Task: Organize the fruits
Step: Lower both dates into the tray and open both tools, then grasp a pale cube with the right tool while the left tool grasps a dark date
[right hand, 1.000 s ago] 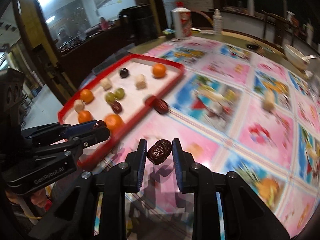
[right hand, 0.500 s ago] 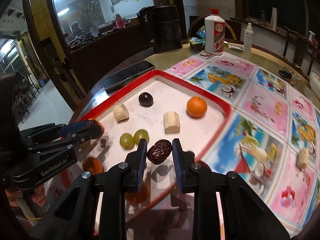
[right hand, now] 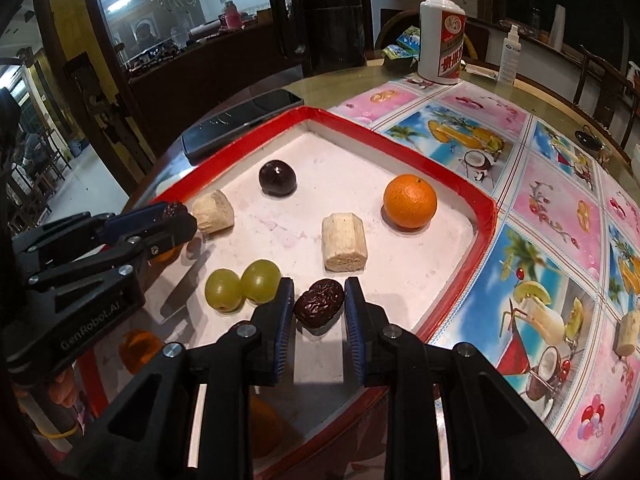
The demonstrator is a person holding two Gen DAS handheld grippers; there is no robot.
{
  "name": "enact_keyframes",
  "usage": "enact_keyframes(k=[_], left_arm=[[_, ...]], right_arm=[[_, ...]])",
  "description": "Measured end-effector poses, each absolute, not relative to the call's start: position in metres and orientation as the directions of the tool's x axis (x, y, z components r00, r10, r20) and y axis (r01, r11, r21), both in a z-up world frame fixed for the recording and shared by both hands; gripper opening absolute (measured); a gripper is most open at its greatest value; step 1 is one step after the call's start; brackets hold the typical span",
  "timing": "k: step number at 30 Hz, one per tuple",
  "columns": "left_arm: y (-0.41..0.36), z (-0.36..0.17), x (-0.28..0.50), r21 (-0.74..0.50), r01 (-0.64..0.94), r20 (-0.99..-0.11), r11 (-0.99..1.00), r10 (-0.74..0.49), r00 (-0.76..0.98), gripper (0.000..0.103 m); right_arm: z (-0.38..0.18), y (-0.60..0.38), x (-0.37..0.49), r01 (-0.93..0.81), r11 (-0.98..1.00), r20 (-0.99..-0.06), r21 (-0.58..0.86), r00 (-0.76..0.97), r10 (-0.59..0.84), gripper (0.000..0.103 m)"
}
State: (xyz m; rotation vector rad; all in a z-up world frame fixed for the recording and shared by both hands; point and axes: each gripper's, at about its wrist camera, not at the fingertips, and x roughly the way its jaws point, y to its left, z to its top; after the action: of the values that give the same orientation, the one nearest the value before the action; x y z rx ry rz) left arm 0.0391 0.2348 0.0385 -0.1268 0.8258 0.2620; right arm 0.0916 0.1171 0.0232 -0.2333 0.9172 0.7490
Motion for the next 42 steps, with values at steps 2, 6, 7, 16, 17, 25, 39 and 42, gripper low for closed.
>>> enact_keyframes(k=[2, 6, 7, 16, 17, 25, 39, 42], left_arm=[[0.232, 0.037, 0.040, 0.006, -0.273, -0.737, 0.962, 0.188, 0.649, 0.023], [0.228, 0.035, 0.044, 0.034, -0.266, -0.735, 0.963, 0.204, 0.646, 0.023], [0.227, 0.035, 0.044, 0.038, -0.263, -0.735, 0.964, 0.206, 0.646, 0.023], [0.223, 0.034, 0.049, 0.053, -0.230, -0.759, 0.972, 0.189, 0.623, 0.030], [0.222, 0.034, 0.048, 0.053, -0.231, -0.759, 0.972, 0.190, 0.623, 0.032], [0.219, 0.037, 0.044, 0.102, -0.251, -0.750, 0.963, 0.240, 0.616, 0.057], [0.213, 0.048, 0.026, 0.131, -0.271, -0.744, 0.954, 0.275, 0.609, 0.067], [0.208, 0.050, 0.020, 0.136, -0.272, -0.736, 0.953, 0.281, 0.616, 0.069]], right_arm=[[0.021, 0.119, 0.092, -0.675, 0.728, -0.790, 0.120, 0.379, 0.482, 0.028], [0.017, 0.120, 0.094, -0.679, 0.727, -0.799, 0.106, 0.377, 0.468, 0.028], [0.016, 0.121, 0.094, -0.679, 0.727, -0.800, 0.104, 0.378, 0.467, 0.028], [0.015, 0.123, 0.094, -0.677, 0.730, -0.808, 0.090, 0.379, 0.451, 0.028], [0.015, 0.123, 0.095, -0.676, 0.732, -0.809, 0.089, 0.379, 0.449, 0.028], [0.022, 0.120, 0.091, -0.668, 0.742, -0.805, 0.062, 0.405, 0.433, 0.043], [0.040, 0.099, 0.070, -0.651, 0.756, -0.790, 0.072, 0.425, 0.441, 0.046], [0.044, 0.089, 0.063, -0.646, 0.759, -0.788, 0.085, 0.422, 0.448, 0.047]])
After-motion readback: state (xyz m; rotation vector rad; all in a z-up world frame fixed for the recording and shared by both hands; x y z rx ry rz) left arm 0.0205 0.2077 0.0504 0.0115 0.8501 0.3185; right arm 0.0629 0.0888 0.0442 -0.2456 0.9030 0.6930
